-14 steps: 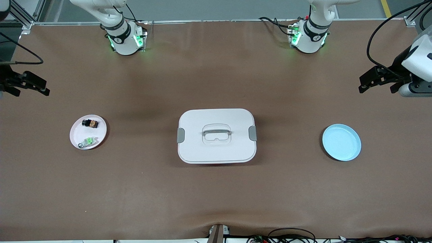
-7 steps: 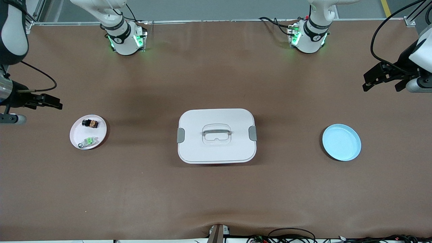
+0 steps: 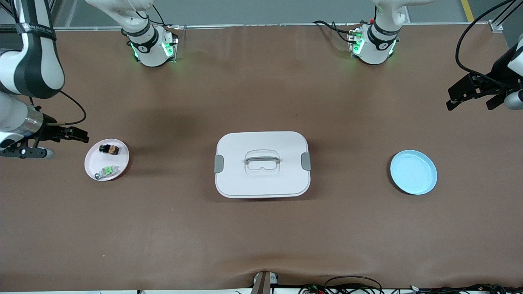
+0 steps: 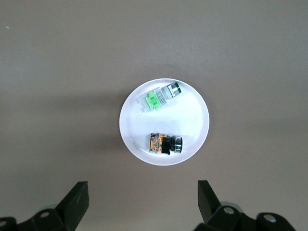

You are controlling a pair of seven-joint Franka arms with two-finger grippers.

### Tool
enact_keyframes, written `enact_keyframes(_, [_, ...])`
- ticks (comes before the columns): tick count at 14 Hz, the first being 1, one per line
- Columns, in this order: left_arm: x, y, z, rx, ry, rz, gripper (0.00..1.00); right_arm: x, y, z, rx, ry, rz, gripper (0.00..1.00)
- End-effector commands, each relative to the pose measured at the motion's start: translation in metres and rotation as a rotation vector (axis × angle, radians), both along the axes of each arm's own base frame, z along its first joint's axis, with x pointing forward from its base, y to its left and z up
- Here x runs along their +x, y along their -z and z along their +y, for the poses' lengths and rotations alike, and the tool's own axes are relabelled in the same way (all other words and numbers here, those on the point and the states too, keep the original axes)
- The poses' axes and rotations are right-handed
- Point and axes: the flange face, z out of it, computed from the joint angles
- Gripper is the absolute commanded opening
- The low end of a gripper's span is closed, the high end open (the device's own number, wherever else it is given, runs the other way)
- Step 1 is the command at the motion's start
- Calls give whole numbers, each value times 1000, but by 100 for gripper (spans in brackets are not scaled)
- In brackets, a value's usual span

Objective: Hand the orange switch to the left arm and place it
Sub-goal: 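Move the right gripper over the black switch on the white plate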

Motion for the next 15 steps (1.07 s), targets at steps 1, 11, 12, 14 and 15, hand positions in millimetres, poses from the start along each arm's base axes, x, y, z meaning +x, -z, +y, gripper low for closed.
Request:
enact_keyframes(1, [-1,-2,-6,19,11,7,100,-15,28,-12,-10,7,-41,100])
enact_keyframes(11, [-13,-2,-4,27,8,76,100,-38,135,-25,-1,41,-31,100])
enact_keyframes(12, [-14,-2,-3,28,7,85,100,-40,142,-28,1,50,-20,100])
enact_keyframes(14, [-14,-2,2,27,-1,84,100,-41,155,-32,3,54,-4,100])
enact_keyframes(15, [-14,-3,3,27,-4,83,100,-40,163,-32,3,54,-4,100])
